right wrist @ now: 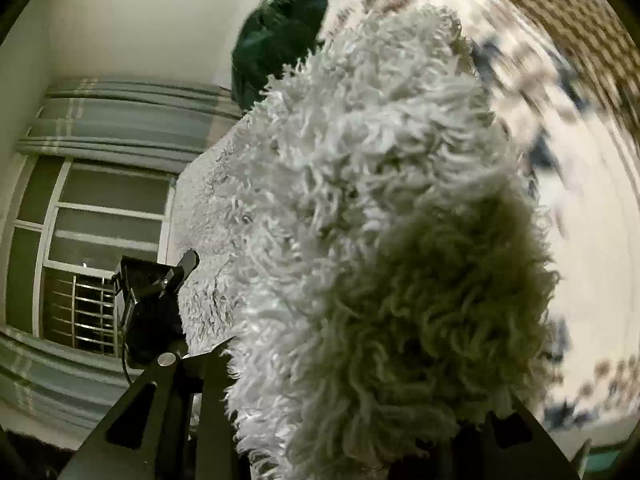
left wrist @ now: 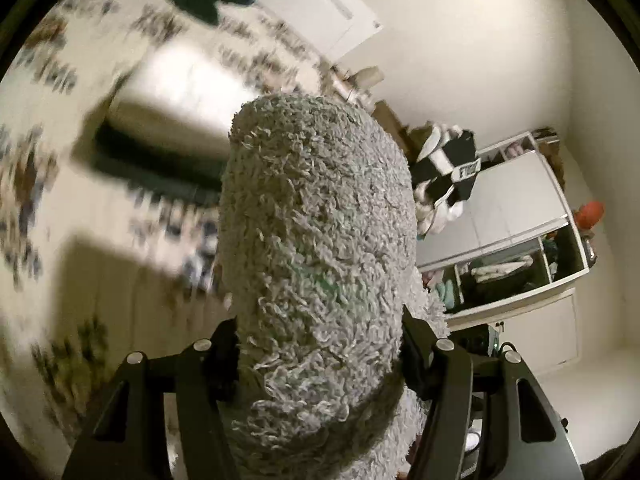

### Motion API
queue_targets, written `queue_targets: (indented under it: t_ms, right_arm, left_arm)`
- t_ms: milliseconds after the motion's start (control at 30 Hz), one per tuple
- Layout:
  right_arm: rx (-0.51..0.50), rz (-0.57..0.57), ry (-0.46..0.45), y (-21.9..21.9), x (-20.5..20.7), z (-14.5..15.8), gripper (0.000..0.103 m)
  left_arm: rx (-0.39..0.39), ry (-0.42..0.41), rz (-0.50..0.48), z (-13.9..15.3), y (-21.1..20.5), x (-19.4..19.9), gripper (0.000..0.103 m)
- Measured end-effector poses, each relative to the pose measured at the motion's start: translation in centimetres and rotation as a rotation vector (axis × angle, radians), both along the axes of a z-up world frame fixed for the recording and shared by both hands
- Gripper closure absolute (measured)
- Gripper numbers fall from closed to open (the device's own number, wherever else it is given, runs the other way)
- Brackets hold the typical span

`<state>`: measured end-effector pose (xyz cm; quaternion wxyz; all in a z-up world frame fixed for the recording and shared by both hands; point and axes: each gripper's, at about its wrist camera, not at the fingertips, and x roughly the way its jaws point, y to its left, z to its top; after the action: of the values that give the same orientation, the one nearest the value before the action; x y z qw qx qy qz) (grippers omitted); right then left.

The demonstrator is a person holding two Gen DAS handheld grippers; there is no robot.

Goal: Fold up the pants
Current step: 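Lift the folded bundle with both grippers and place it on the dark clothes stack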

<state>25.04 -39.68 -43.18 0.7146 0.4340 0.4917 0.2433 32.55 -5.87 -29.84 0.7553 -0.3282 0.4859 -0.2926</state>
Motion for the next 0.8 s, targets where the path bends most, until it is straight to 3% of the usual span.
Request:
queue_targets:
  t_ms: [133, 333, 500, 633, 700, 800]
  right_arm:
    - [0.005, -0.037, -0.033, 0.9, 7.1, 3.3, 0.070]
    - [-0.047, -0.084, -0.060, 3.5, 22.4, 4.8, 0.070]
    - [-0.048, -0.093, -0.013, 4.4, 31.3, 1.7, 0.070]
    - [-0.111, -0.090, 0.045, 5.6, 35.8, -2.0, 0.070]
    - [-0.144, -0.069, 0.088, 6.0, 37.2, -3.5, 0.062]
    - [-0.183, -0.043, 0.151, 7.3, 37.6, -4.9, 0.047]
  left_arm:
    - [-0.022, -0.026, 0.017, 2.6, 1.3, 8.0, 0.044]
    - [0.006, -0.070, 0.012, 2.6, 3.6, 20.8, 0.044]
    - [0.026, -0.021, 0.033, -1.8, 5.7, 29.1, 0.044]
    - [0.141, 0.061, 0.025, -7.3, 6.9, 33.4, 0.043]
    - [0.196, 0.090, 0.011, -9.4, 7.1, 34.3, 0.042]
    - [0.204, 0.104, 0.011, -10.8, 7.8, 34.3, 0.038]
